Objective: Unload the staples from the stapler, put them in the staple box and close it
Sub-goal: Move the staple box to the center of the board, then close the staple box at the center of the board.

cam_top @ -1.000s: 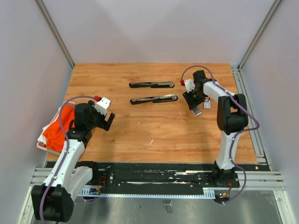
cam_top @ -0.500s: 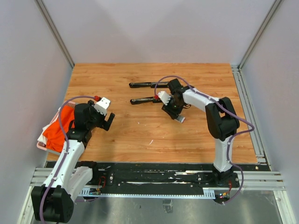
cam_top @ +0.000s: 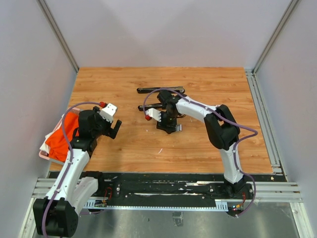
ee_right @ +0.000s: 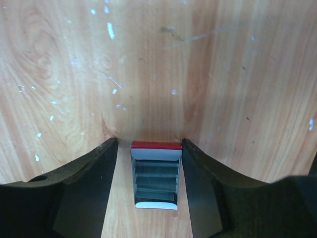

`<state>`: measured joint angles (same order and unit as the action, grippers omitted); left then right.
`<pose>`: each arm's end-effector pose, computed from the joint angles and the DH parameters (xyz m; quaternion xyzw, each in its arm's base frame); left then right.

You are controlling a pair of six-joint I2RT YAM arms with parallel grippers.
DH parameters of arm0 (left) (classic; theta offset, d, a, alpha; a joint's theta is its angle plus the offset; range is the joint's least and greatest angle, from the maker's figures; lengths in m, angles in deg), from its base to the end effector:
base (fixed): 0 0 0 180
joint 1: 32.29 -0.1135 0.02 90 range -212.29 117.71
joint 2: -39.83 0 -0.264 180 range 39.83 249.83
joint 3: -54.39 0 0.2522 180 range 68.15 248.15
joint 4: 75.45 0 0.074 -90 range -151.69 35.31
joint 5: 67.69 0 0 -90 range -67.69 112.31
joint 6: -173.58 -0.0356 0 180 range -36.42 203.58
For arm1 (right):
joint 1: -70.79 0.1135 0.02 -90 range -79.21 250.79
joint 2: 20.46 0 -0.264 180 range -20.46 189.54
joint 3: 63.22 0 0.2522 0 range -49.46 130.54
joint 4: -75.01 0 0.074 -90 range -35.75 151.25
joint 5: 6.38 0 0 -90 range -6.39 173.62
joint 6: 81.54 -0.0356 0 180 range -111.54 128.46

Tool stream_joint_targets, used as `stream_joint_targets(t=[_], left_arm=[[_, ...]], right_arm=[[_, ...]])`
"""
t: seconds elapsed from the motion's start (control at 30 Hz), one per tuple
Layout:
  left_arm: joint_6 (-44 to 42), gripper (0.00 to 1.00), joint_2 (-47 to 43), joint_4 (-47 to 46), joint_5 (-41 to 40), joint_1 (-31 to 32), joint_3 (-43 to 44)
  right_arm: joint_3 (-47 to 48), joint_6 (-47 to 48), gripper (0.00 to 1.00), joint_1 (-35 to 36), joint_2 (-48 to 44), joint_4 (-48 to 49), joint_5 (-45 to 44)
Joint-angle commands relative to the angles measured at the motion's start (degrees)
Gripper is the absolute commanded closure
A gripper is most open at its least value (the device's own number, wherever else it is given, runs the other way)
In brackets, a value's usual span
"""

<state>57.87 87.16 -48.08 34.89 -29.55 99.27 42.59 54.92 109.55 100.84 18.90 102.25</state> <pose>0.1868 -0.0167 0.2428 0.2646 0.8202 0.0063 0.5072 0.3315 0.2807 0.1695 -0.6785 0.6994 0.1488 0.1681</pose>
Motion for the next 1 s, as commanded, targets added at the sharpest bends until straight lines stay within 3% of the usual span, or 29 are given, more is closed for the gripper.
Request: stream_joint_targets(t=[0.0, 0.3, 0.4, 0.6, 0.77, 0.97], left_arm=[[-0.65, 0.02, -0.75, -1.39, -0.24, -0.37, -0.52], [-0.49, 0.02, -0.22, -1.65, -0.14, -0.37, -0.45], [-0.40, 0.02, -0.14, -1.74, -0.12, -0.37, -0.44], [-0.30, 0.02, 0.22, -1.83, 0.22, -0.37, -0.35], [-0.13, 0.02, 0.18, -1.68, 0.41, -0.37, -0.26], [-0.03, 0.02, -0.17, -1.43, 0.53, -0.37, -0.13]], right_arm=[[1.09, 2.86, 0.41, 1.24, -0.46, -2.97, 2.02], [-1.96, -1.65, 0.29, -2.25, -16.20, -0.01, 1.28], [-4.97, -5.43, 0.28, -7.23, -22.33, 3.32, 3.75], [-11.95, -11.52, 0.27, -23.45, -30.40, 7.69, 20.38], [-10.00, -15.81, 0.26, -34.76, -26.59, 6.40, 22.60], [2.26, -20.83, 0.25, -46.17, -9.84, 0.26, 22.33]])
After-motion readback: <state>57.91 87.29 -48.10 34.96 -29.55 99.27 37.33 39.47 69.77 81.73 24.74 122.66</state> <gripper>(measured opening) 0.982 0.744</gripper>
